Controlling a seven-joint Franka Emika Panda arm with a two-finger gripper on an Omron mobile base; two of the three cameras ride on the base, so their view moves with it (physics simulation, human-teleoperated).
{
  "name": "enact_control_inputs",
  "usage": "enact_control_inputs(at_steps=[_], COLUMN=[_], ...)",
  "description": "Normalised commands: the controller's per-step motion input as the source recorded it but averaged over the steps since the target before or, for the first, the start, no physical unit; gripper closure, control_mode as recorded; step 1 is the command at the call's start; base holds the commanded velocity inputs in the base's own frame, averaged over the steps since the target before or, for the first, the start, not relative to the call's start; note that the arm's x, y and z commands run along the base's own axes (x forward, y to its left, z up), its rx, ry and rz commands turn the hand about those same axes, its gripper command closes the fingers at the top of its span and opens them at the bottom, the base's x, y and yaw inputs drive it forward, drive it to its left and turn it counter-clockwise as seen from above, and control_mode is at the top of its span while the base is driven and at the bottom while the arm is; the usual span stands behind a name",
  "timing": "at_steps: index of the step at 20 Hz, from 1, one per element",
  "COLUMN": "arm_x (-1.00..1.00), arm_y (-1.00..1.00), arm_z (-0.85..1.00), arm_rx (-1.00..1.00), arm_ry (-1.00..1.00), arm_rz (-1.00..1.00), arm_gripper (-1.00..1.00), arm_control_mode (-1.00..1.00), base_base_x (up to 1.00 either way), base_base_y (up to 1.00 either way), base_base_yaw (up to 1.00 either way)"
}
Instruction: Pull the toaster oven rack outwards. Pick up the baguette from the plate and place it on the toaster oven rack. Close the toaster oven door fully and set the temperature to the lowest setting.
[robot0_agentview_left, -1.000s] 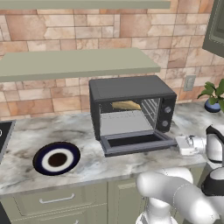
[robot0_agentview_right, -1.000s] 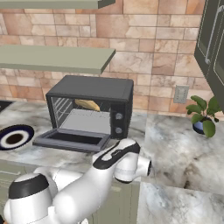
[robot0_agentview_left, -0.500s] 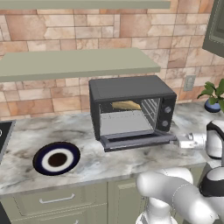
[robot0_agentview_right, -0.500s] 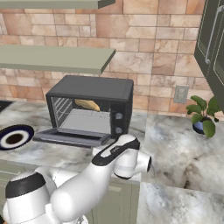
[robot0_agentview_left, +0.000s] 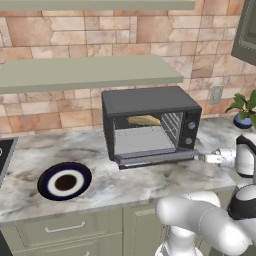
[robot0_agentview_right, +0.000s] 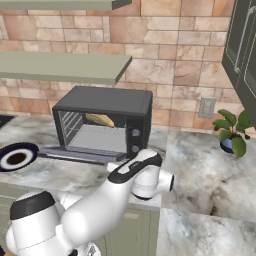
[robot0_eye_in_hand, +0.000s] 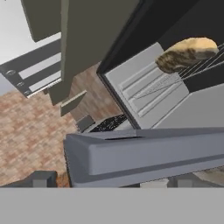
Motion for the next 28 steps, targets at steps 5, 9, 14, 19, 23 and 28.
enact_control_inputs(at_steps=[5, 9, 14, 19, 23, 28], arm_x=[0.49, 0.48, 0.39, 0.31, 0.31, 0.28], arm_y=[0.68, 0.71, 0.72, 0.75, 0.79, 0.79], arm_z=[0.19, 0.19, 0.29, 0.31, 0.33, 0.35], arm_rx=[-0.07, -0.09, -0.1, -0.09, -0.09, -0.08], arm_ry=[-0.2, -0.24, -0.25, -0.24, -0.22, -0.27], arm_rz=[-0.13, -0.12, -0.13, -0.17, -0.2, -0.23], arm_gripper=[-1.0, -1.0, -1.0, -1.0, -1.0, -1.0], arm_control_mode=[-1.0, -1.0, -1.0, -1.0, -1.0, -1.0], base_base_x=[0.0, 0.0, 0.0, 0.0, 0.0, 0.0], base_base_y=[0.0, 0.0, 0.0, 0.0, 0.0, 0.0], base_base_yaw=[0.0, 0.0, 0.0, 0.0, 0.0, 0.0])
